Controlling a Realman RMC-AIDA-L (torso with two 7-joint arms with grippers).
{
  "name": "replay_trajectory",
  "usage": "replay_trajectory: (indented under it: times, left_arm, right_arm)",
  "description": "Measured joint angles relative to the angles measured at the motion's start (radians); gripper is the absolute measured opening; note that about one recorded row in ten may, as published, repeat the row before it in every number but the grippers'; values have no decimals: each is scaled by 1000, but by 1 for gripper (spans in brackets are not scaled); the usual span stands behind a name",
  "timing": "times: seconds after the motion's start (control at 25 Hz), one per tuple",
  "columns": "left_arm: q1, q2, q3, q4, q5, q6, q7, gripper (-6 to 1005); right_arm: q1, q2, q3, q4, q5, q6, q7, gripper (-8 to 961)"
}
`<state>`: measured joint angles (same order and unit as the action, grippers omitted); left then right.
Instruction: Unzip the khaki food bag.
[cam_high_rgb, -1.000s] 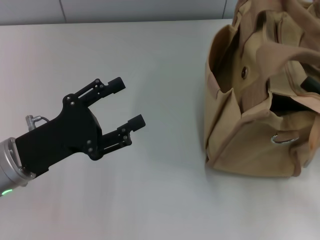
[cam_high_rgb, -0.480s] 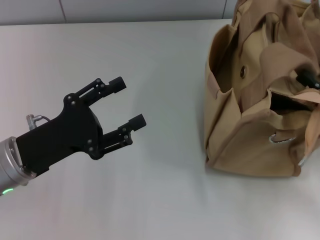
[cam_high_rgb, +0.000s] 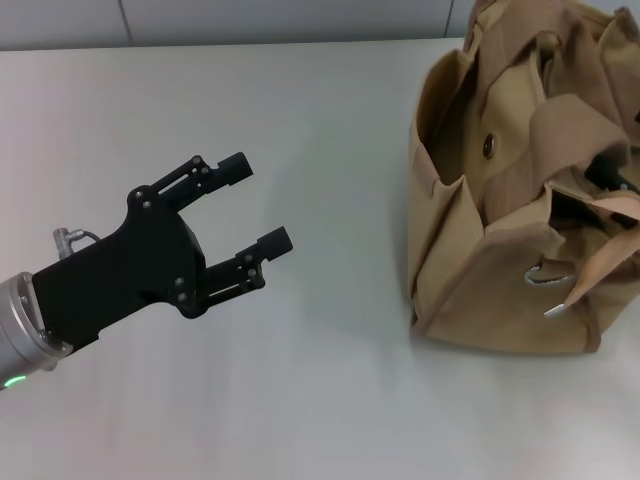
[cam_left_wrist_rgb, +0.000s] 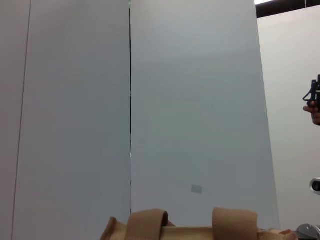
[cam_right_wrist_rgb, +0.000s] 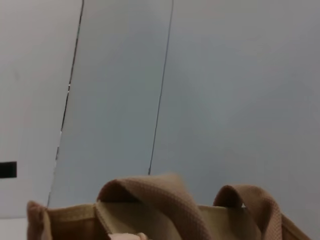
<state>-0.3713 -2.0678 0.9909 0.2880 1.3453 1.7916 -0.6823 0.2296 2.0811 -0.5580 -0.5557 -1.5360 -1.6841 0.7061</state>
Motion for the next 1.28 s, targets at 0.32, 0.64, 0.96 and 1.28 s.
replay_trajectory:
  times: [0.32, 0.64, 0.96, 1.28]
  left_arm:
    - [-3, 0, 0, 0, 0, 0, -2, 786]
    - [-9, 0, 0, 0, 0, 0, -2, 786]
    - [-11, 0, 0, 1, 0, -2, -2, 785]
    - [-9, 1, -3, 2, 0, -2, -2, 785]
  right_arm:
    - [-19, 2, 7, 1, 3, -42, -132, 794]
    - [-17, 4, 27, 14, 6, -12, -193, 794]
    - [-4, 1, 76, 49, 10, 31, -206, 794]
    - [7, -10, 224, 123, 72, -33, 42, 795]
